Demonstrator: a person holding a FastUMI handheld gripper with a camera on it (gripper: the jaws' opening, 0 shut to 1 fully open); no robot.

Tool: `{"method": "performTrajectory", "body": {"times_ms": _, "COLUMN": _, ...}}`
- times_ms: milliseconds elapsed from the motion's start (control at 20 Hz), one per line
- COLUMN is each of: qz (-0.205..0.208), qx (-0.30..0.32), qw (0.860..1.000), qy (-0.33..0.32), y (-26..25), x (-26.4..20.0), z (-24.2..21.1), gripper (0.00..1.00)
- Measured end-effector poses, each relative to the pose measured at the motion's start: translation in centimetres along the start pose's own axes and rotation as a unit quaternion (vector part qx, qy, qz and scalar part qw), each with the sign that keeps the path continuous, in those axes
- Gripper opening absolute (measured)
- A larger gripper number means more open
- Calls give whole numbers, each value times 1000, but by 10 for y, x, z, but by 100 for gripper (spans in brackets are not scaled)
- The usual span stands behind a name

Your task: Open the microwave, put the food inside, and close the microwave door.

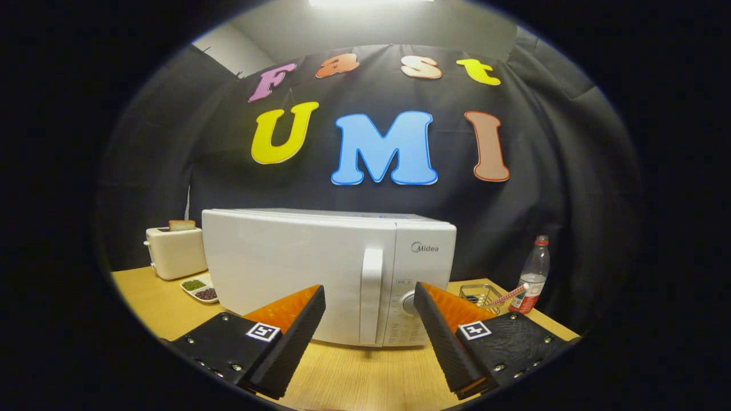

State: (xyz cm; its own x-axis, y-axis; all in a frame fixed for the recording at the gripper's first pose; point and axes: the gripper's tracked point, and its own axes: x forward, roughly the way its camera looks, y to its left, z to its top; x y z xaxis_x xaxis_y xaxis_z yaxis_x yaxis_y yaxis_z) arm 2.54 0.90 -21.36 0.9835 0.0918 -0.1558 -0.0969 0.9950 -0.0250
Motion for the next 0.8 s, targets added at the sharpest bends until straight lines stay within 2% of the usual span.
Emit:
{"method": "performTrajectory", "body": {"times_ms": 100, "qz": -4, "qx": -7, "qw": 1000, "qy": 12, "y": -3, "x": 11, "z": -11, "gripper": 98}}
{"method": "performTrajectory", "body": {"times_ms": 200, "qz": -3, "qx": -5, "qw": 1000, "qy": 17, "y": -2, "x": 17, "z": -14, "gripper": 90}}
{"method": "performTrajectory", "body": {"times_ms": 350, "qz": -6, "qx": -8, "qw": 1000, "qy": 16, "y": 3, "x": 26, "z": -19, "gripper": 90}}
{"method": "performTrajectory", "body": {"times_ms": 400, "qz": -9, "qx": -14, "qw": 1000, "qy": 16, "y": 4, "x": 28, "z": -21, "gripper": 86}}
{"method": "performTrajectory", "body": {"times_ms": 450, "qz": -9, "qx": -21, "qw": 1000, "qy": 12, "y": 6, "x": 32, "z": -22, "gripper": 77}}
{"method": "performTrajectory", "body": {"times_ms": 550, "qz": -23, "qx": -39, "qw": 999, "qy": 12, "y": 6, "x": 46, "z": -27, "gripper": 78}}
{"method": "performTrajectory", "body": {"times_ms": 600, "qz": -35, "qx": -43, "qw": 998, "qy": 15, "y": 1, "x": 48, "z": -25, "gripper": 72}}
{"method": "performTrajectory", "body": {"times_ms": 650, "qz": -38, "qx": -41, "qw": 998, "qy": 19, "y": 3, "x": 53, "z": -26, "gripper": 49}}
{"method": "performTrajectory", "body": {"times_ms": 800, "qz": -42, "qx": -13, "qw": 999, "qy": 28, "y": 7, "x": 62, "z": -26, "gripper": 48}}
